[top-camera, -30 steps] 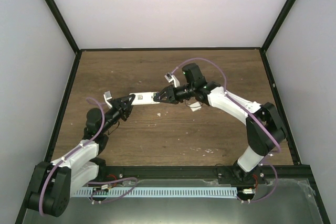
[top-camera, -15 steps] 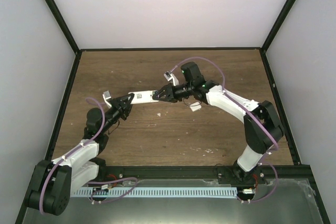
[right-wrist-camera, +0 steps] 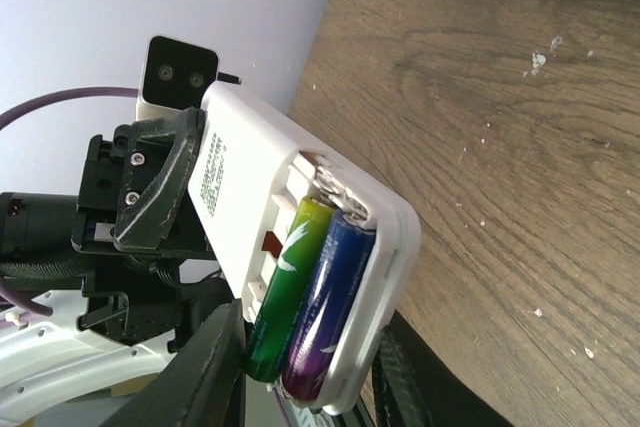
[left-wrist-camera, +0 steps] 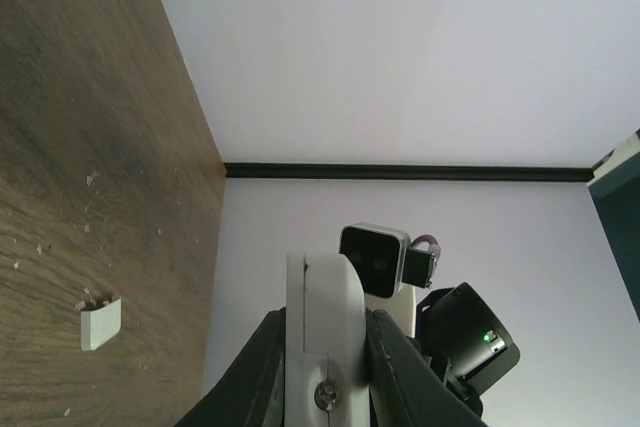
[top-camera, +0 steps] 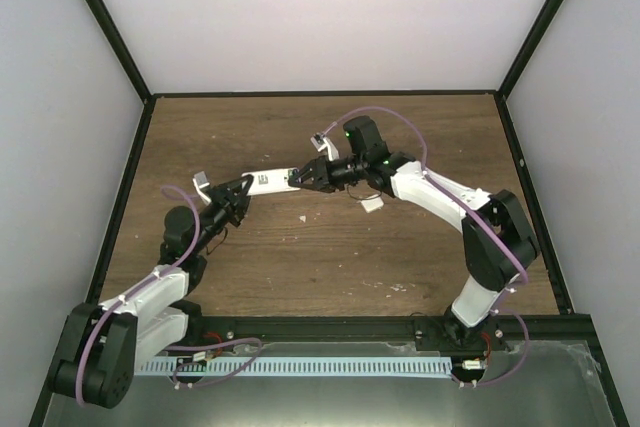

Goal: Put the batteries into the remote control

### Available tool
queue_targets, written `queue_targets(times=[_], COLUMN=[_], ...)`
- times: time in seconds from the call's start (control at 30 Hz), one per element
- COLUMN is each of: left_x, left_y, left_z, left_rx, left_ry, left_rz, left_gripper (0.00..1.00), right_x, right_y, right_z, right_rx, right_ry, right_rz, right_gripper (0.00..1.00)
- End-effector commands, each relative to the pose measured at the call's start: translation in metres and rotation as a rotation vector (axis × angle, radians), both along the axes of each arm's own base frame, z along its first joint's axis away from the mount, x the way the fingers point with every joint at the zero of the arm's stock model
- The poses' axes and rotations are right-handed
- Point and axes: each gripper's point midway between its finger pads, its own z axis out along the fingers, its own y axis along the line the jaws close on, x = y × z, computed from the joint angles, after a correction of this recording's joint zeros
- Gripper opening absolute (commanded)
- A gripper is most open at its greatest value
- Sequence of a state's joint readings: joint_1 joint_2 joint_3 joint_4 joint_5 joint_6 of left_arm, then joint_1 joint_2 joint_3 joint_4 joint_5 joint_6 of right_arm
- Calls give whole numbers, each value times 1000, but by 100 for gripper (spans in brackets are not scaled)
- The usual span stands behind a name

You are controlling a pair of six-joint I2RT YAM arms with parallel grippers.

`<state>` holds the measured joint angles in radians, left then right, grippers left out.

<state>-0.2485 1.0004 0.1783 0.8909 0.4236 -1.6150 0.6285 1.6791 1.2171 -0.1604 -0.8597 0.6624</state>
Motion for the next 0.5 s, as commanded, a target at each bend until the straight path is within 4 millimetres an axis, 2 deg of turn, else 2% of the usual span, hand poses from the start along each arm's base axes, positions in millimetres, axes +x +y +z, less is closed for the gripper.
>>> queue_targets(times=[0.0,0.47], left_x=[-9,-9], left_y=[-10,-7], left_z=[32,40], left_rx=[-50,-73], left_ry=[-116,-158], left_rz=[-64,-42], left_gripper=[0,0], right_x=[-24,-37], right_y=[30,44], right_z=[23,22], right_rx=[94,129], right_ry=[-28,25], right_rz=[131,181], right_gripper=[26,25])
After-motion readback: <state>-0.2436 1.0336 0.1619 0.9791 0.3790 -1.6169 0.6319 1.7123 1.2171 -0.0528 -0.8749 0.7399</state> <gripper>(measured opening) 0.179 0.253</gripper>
